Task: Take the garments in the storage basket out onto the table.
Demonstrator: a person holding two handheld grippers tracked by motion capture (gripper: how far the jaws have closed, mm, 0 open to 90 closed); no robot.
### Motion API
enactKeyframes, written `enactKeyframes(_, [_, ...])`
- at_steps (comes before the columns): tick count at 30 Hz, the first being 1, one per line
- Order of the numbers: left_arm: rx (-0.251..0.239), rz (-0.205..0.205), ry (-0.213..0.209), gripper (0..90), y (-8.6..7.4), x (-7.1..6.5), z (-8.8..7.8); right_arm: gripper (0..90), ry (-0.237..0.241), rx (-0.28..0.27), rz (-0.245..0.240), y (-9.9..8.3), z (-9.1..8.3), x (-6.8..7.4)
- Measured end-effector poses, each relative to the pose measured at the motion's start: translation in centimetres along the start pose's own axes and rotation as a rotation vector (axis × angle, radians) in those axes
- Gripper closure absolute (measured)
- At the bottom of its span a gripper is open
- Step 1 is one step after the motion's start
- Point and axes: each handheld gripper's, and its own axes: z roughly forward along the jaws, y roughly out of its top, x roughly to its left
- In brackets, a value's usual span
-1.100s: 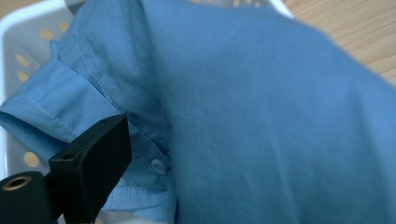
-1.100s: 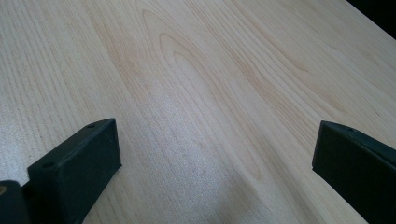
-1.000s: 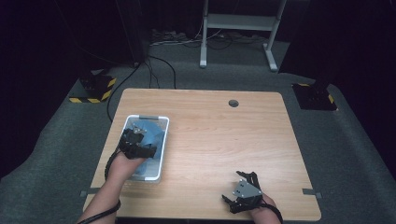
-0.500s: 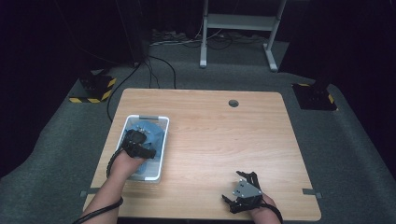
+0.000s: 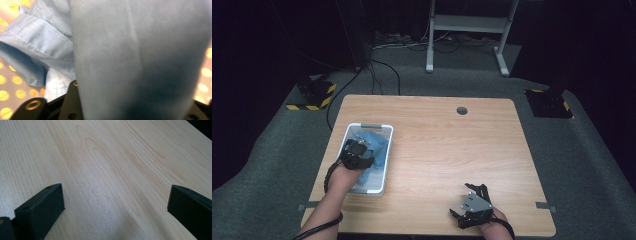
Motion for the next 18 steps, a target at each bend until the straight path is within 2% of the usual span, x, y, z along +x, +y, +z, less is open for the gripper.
enactKeyframes(4, [0.001, 0.001, 0.014, 68.2, 0.0, -0.1, 0.0, 0.4, 0.000, 0.000, 0.000, 0.0, 0.0, 0.0])
enactKeyframes(7, [-0.005, -0.007, 0.029, 76.9, 0.0, -0.1, 0.0, 0.4, 0.000, 0.000, 0.000, 0.0, 0.0, 0.0])
enactKeyframes(11, [-0.022, -0.012, 0.056, 79.3, 0.0, -0.2, -0.2, 0.6, 0.001, -0.001, 0.000, 0.0, 0.0, 0.0])
enactKeyframes(16, [-0.059, -0.034, 0.050, 79.7, -0.2, -0.1, -0.7, 0.6, 0.002, -0.002, -0.002, 0.0, 0.0, 0.0])
enactKeyframes(18, [-0.099, -0.059, 0.030, 79.6, -0.5, 0.1, -1.4, 0.6, 0.002, -0.002, -0.002, 0.0, 0.0, 0.0])
